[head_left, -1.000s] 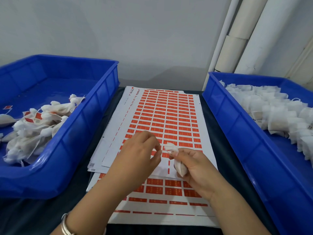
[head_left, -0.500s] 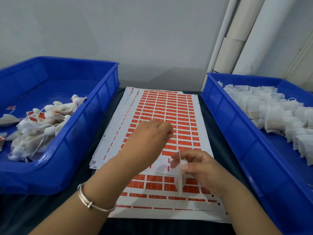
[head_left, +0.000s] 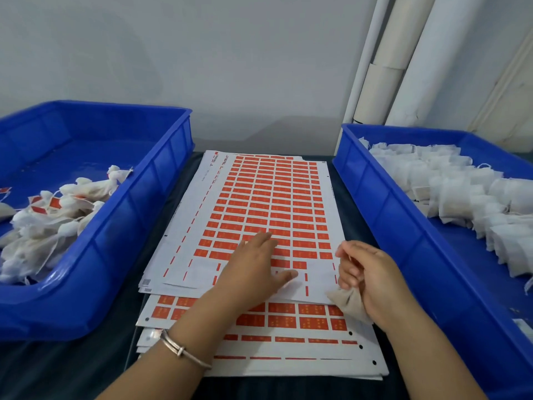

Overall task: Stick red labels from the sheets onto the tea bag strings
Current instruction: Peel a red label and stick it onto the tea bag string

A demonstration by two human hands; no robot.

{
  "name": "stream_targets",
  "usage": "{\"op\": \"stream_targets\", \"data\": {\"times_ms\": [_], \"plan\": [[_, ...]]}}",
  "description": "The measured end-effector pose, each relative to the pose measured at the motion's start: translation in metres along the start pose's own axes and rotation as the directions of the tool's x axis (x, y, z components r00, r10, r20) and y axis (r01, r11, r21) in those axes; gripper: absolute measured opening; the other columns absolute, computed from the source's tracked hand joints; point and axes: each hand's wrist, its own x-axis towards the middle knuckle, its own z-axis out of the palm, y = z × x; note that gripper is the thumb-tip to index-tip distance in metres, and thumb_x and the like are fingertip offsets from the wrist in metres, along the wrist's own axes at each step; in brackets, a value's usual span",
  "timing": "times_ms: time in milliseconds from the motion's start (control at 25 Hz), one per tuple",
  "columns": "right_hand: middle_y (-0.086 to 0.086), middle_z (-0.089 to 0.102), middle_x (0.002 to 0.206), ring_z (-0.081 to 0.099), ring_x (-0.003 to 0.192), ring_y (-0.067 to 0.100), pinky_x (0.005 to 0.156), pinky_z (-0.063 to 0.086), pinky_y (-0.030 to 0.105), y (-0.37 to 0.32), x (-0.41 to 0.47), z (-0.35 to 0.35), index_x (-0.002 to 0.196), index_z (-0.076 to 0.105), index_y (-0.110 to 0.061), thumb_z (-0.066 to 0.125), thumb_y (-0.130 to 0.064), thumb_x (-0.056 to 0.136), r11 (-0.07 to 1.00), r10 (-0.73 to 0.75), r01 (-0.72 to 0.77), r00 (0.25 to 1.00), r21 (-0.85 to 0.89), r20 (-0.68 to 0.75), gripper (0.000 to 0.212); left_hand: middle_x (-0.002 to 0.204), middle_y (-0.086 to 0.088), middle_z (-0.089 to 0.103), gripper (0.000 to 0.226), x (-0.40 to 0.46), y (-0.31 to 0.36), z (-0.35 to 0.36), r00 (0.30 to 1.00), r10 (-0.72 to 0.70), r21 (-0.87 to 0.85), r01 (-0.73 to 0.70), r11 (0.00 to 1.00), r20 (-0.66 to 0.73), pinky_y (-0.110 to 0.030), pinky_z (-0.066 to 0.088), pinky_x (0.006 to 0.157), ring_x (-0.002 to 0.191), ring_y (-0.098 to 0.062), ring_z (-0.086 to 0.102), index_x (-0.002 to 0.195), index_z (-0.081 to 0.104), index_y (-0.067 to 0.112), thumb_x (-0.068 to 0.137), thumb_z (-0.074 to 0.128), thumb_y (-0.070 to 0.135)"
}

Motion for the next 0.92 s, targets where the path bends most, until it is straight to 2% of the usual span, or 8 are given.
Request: {"op": "stream_targets", "data": {"times_ms": [80,200,320,440,600,760,840,920], "plan": [[-0.003,0.061,0.051,0.047,0.034,0.008,0.04,0.038,0.019,0.002,0.005,0.002,0.071,0.057,-0.01,0.057,-0.022,0.092,0.988,0.004,-0.011,0.999,-0.155,-0.043,0.024,0.156,0.013,0.014,0.083,0.006,-0.003,0.011,1.0,0.006,0.028,-0.006,1.0,-0.005,-0.044,0.016,0.113,0.144,-0.017,0.014,0.145,0.023,0.035,0.076,0.05,0.073],[-0.013,0.071,0.069,0.068,0.054,0.008,0.04,0.044,0.016,0.008,0.016,0.005,0.071,0.056,-0.014,0.063,-0.023,0.089,0.95,-0.017,-0.014,0.995,-0.311,-0.097,0.021,0.156,0.013,0.014,0.087,0.013,0.002,0.019,0.999,0.039,0.056,-0.038,0.998,-0.009,-0.043,0.01,0.113,0.144,-0.016,0.011,0.146,0.022,0.034,0.074,0.049,0.075],[-0.013,0.071,0.071,0.07,0.059,0.009,0.045,0.05,0.021,0.016,0.027,0.003,0.075,0.056,-0.018,0.065,-0.025,0.087,0.908,-0.022,-0.055,0.984,-0.416,-0.178,0.017,0.155,0.012,0.019,0.083,0.014,0.004,0.024,0.999,0.047,0.094,-0.047,0.994,0.003,-0.041,0.012,0.113,0.144,-0.015,0.015,0.146,0.024,0.032,0.077,0.045,0.074],[-0.013,0.063,0.081,0.067,0.06,0.011,0.047,0.05,0.021,0.017,0.031,0.001,0.094,0.055,-0.027,0.069,-0.026,0.084,0.843,-0.023,-0.121,0.966,-0.524,-0.259,0.018,0.155,0.011,0.02,0.077,0.015,0.004,0.026,0.999,0.049,0.125,-0.05,0.991,0.008,-0.041,0.013,0.114,0.144,-0.016,0.015,0.145,0.027,0.032,0.081,0.042,0.071],[-0.011,0.062,0.081,0.066,0.05,0.004,0.035,0.046,0.019,0.013,0.032,0.001,0.111,0.049,-0.028,0.071,-0.016,0.082,0.92,0.157,-0.227,0.96,-0.318,-0.23,0.038,0.155,0.01,0.018,0.072,0.012,0.006,0.028,0.998,0.058,0.127,-0.059,0.99,0.01,-0.04,0.01,0.114,0.144,-0.016,0.011,0.146,0.026,0.032,0.085,0.04,0.067],[-0.009,0.059,0.081,0.063,0.046,0.0,0.033,0.044,0.019,0.009,0.032,-0.003,0.133,0.04,-0.026,0.073,-0.016,0.081,0.907,0.154,-0.245,0.95,-0.343,-0.272,0.063,0.154,0.01,0.023,0.062,0.013,0.005,0.03,0.999,0.044,0.074,-0.042,0.996,-0.02,-0.038,0.014,0.114,0.143,-0.015,0.016,0.145,0.03,0.03,0.09,0.042,0.057],[-0.008,0.06,0.082,0.065,0.046,0.008,0.032,0.043,0.019,0.008,0.03,-0.005,0.135,0.039,-0.023,0.072,-0.016,0.082,0.901,0.155,-0.252,0.947,-0.352,-0.283,0.063,0.153,0.01,0.027,0.058,0.013,0.007,0.031,0.998,0.045,0.099,-0.042,0.994,-0.036,-0.038,0.02,0.113,0.142,-0.016,0.02,0.144,0.032,0.03,0.092,0.041,0.054],[-0.005,0.065,0.078,0.066,0.049,0.012,0.033,0.046,0.022,0.004,0.028,-0.01,0.123,0.05,-0.017,0.072,-0.014,0.082,0.902,0.164,-0.258,0.947,-0.345,-0.277,0.047,0.151,0.011,0.031,0.055,0.011,0.009,0.031,0.997,0.043,0.105,-0.036,0.994,-0.067,-0.038,0.024,0.112,0.141,-0.015,0.024,0.143,0.035,0.03,0.093,0.041,0.053]]}}
